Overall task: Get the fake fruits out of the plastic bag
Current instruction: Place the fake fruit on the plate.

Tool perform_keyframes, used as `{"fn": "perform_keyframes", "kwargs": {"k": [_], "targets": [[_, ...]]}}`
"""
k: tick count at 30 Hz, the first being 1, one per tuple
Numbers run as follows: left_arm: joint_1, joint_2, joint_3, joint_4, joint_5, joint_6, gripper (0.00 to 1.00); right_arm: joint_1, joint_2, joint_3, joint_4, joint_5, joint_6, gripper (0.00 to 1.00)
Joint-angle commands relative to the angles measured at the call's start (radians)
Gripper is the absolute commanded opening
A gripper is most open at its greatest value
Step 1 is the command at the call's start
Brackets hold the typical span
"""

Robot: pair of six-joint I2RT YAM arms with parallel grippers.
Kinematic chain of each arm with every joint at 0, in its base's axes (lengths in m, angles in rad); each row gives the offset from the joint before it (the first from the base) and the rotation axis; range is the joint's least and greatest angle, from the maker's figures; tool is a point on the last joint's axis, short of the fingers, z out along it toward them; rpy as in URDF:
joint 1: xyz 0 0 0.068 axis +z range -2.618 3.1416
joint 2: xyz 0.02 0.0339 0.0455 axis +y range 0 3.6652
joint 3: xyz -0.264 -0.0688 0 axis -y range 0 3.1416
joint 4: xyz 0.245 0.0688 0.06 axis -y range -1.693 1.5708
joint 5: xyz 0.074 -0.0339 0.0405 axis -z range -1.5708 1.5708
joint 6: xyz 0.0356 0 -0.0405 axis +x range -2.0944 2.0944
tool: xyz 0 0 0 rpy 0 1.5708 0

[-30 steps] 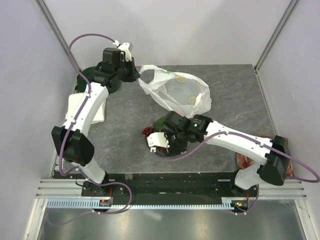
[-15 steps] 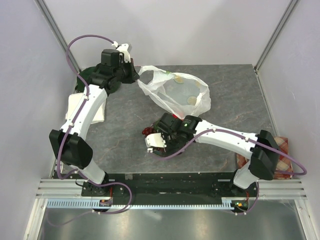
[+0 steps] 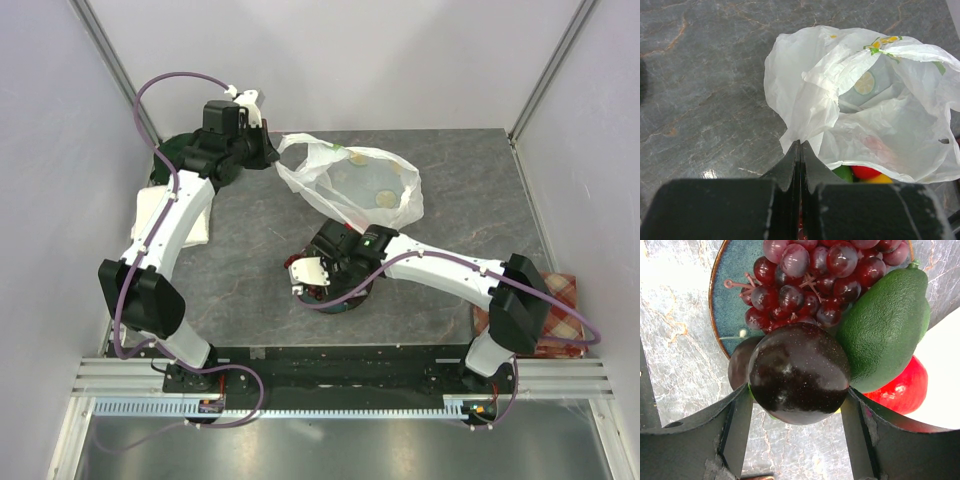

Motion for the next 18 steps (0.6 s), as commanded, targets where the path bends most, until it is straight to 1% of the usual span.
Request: {"fn": "perform_keyframes", "kwargs": {"k": [1,4,8,10,11,12,18], "targets": [[0.008,-0.033,0.001,0.035,0.027,-0.008,0.02,-0.006,0.011,0.047,-0.007,0.009,0.013,0.53],[0.008,-0.033,-0.001,0.037,0.037,-0.011,0.02,-0.008,0.018,0.053,-0.008,0.023,0.030,0.58],[0.008,-0.029,0.002,0.038,0.049,-0.014,0.02,-0.006,0.023,0.047,-0.007,0.049,0.033,0.72],[0.008,-0.027,0.004,0.041,0.050,-0.016,0.02,-0.006,0.023,0.041,-0.007,0.060,0.035,0.76],[0.008,-0.029,0.004,0.041,0.052,-0.017,0.02,-0.006,0.023,0.040,-0.007,0.065,0.036,0.80],[0.008,-0.026,0.004,0.041,0.053,-0.017,0.02,-0.006,0.025,0.035,-0.008,0.072,0.036,0.98],[0.008,-0.024,0.002,0.043,0.057,-0.017,0.02,-0.006,0.017,0.043,-0.007,0.069,0.042,0.98]]}}
